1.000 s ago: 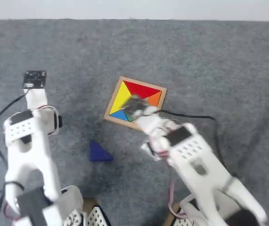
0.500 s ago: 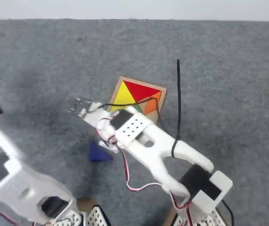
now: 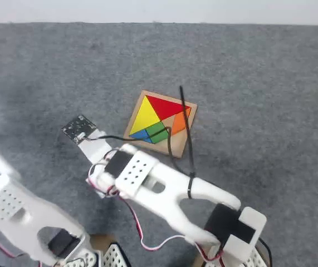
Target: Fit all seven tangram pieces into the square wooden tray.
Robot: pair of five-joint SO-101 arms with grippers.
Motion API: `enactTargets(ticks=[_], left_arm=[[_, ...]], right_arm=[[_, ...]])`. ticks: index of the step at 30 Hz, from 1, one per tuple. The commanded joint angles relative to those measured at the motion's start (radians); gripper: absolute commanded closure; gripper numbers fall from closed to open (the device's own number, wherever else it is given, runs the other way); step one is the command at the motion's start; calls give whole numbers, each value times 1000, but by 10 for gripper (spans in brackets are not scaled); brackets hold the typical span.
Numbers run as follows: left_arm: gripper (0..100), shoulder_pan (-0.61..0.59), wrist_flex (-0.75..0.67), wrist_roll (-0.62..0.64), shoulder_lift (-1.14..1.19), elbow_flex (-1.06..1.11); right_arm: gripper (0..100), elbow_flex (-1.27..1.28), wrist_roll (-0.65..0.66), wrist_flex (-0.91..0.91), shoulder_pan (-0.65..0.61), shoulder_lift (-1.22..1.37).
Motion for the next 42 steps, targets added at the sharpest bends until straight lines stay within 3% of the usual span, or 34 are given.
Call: enactTargets(ticks=[1,8,20,27,42], left_arm=[[779,-35,9,9,3,-102],[779,-49,44,9,9,-151],[779,-46,44,9,9,-150],[779,-46,44,9,9,-150],[779,-46,46,9,9,-145]], right_arm=[[786,-6,-166,-30,-33,2],[785,-84,-186,-10,10,153],[784,-267,-181,91,-44,278],[631,-265,-187,101,-51,294],[742,-437,-181,170,-47,469]])
